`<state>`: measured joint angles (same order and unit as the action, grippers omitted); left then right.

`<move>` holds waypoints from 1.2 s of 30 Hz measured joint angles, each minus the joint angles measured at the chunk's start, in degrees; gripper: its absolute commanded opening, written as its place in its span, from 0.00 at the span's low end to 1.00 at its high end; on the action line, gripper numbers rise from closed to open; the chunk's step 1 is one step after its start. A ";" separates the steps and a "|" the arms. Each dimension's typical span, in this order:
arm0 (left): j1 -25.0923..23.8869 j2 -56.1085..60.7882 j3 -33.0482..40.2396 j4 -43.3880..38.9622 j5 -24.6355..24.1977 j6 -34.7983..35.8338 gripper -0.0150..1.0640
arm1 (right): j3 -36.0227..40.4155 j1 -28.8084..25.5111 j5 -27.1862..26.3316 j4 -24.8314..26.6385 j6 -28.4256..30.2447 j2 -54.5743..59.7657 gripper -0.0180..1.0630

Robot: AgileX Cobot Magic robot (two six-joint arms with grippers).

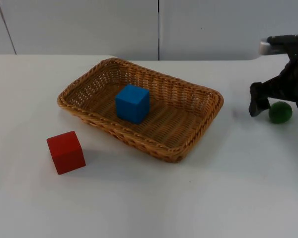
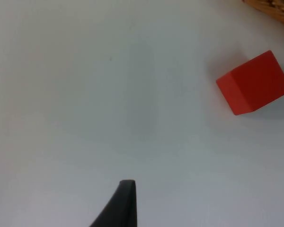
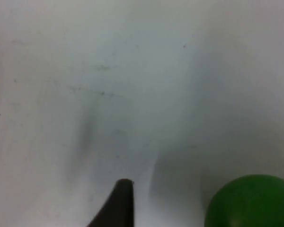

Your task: Place all geometric objects except the red cube into the basket.

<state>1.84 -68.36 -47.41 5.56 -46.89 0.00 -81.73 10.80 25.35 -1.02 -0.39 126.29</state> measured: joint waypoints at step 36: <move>0.00 0.00 0.00 -0.35 0.72 0.00 0.99 | -0.25 2.73 22.40 0.00 4.69 -24.11 0.02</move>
<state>1.84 -68.36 -47.41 5.21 -46.17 0.00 -81.98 13.53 47.75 -1.02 4.30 102.18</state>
